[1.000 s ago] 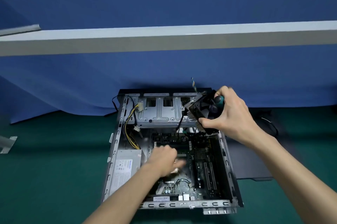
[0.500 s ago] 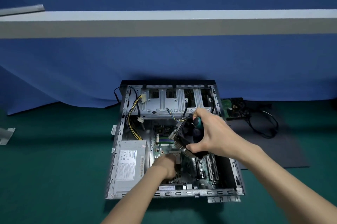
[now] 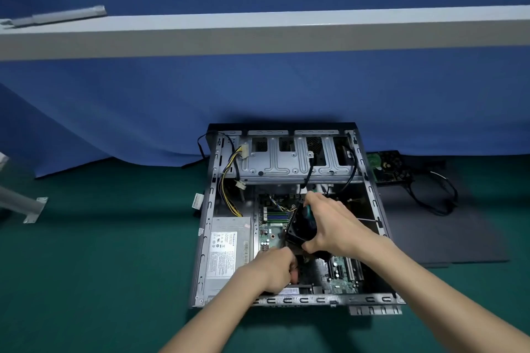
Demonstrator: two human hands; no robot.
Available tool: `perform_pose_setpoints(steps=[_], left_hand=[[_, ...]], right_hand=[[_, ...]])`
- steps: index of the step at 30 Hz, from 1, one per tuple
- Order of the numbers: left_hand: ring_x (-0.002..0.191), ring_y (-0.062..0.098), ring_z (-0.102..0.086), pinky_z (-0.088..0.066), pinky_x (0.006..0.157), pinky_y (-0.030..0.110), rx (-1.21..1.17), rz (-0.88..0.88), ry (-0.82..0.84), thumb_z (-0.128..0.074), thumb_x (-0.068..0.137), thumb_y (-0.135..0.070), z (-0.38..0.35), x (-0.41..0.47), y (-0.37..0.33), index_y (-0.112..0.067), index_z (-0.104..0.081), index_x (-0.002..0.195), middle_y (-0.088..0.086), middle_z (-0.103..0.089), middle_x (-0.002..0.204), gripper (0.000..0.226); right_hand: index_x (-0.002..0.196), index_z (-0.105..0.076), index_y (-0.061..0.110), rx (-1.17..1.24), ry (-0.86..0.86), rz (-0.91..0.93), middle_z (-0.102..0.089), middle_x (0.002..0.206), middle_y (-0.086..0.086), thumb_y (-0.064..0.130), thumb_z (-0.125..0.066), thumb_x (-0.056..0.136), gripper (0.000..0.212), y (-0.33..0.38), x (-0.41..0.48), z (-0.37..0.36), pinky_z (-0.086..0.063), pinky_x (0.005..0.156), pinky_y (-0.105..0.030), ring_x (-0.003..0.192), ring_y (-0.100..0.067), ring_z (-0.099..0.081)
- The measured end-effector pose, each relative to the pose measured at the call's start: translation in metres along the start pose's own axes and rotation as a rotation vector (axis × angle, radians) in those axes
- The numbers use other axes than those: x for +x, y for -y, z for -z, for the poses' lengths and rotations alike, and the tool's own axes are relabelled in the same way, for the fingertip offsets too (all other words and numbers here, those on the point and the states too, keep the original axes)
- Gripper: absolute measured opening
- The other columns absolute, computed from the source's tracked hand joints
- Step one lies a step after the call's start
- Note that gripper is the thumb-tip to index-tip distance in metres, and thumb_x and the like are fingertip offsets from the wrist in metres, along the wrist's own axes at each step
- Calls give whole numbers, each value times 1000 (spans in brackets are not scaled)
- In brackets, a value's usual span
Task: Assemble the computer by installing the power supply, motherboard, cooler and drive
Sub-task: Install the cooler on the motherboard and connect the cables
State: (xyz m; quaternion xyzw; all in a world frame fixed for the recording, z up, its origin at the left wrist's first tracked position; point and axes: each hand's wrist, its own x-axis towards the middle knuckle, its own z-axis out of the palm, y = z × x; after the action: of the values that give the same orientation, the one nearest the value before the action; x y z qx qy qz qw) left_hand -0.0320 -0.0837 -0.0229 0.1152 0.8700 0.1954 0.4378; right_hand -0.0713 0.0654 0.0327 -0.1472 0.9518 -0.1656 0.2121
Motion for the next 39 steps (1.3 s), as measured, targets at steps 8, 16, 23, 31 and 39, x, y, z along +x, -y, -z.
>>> perform_pose_setpoints(steps=[8, 16, 23, 31, 39], left_hand=[[79, 26, -49, -40, 76, 34, -12, -57, 90, -38, 102, -30, 3, -8, 2, -9, -47, 74, 10, -51, 79, 36], [83, 34, -54, -42, 77, 36, 33, -59, 82, -37, 103, -30, 6, -17, -4, -8, -44, 75, 10, -47, 75, 36], [99, 37, -54, -43, 85, 40, 72, -57, 65, -36, 103, -30, 6, -20, -3, -9, -44, 78, 13, -50, 85, 33], [103, 38, -53, -43, 88, 42, 99, -36, 57, -35, 103, -29, 4, -19, -2, -8, -47, 82, 23, -58, 102, 32], [98, 38, -55, -40, 80, 38, 98, -33, 74, -34, 103, -28, 5, -18, -4, -8, -45, 80, 25, -59, 104, 32]], right_hand=[[117, -39, 10, -298, -11, 29, -51, 120, -8, 24, -77, 70, 62, 11, 16, -28, -34, 87, -35, 109, -29, -43], [118, -38, 8, -368, 43, 72, -55, 124, -8, 20, -74, 75, 58, 4, 21, -51, -33, 90, -36, 111, -28, -45], [118, -40, 8, -351, 34, 97, -57, 120, -8, 15, -67, 79, 49, 4, 21, -65, -31, 87, -36, 110, -27, -41], [114, -39, 8, -393, 16, 130, -57, 116, -9, 14, -65, 80, 43, 7, 25, -71, -25, 78, -33, 107, -27, -40], [115, -39, 6, -419, -6, 155, -58, 111, -10, 7, -62, 79, 43, 4, 26, -75, -25, 77, -32, 104, -28, -39]])
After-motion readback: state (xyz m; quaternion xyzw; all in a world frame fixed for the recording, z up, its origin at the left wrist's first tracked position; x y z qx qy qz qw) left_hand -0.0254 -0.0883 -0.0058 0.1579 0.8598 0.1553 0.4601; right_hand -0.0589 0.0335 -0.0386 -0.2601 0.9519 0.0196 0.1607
